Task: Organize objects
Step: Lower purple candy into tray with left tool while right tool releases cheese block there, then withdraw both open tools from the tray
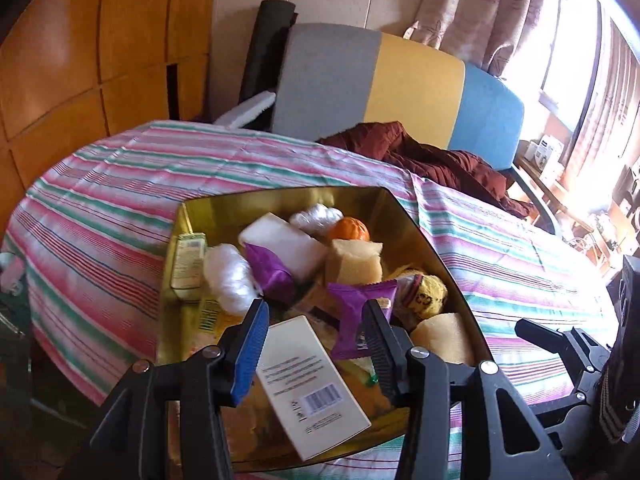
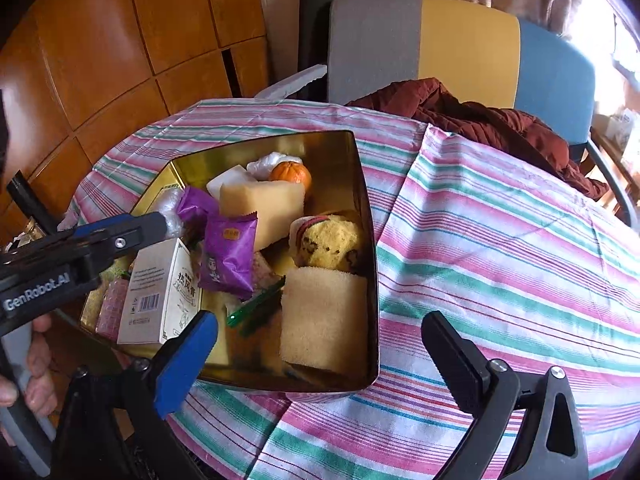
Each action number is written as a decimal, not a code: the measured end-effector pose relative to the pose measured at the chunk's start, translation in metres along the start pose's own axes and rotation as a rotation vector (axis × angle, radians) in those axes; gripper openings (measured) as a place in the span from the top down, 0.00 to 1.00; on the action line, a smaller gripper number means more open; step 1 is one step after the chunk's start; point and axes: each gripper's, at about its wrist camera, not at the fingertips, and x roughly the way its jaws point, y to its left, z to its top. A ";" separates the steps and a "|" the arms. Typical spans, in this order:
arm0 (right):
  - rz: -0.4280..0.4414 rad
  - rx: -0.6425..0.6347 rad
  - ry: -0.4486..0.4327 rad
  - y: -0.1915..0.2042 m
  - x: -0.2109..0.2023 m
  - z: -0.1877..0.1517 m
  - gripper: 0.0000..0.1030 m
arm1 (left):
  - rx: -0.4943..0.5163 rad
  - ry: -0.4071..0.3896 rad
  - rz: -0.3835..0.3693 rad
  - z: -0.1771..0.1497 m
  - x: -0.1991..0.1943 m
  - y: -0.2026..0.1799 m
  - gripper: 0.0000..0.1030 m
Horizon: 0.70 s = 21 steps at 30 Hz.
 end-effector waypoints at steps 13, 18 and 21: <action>-0.063 0.016 -0.037 0.004 -0.014 -0.002 0.00 | 0.041 -0.048 0.124 -0.013 -0.026 -0.010 0.46; -0.087 0.027 -0.063 0.003 -0.023 -0.004 0.00 | 0.046 -0.065 0.198 -0.017 -0.034 -0.017 0.37; -0.102 0.035 -0.081 0.002 -0.030 -0.005 0.00 | 0.057 -0.065 0.232 -0.017 -0.037 -0.021 0.36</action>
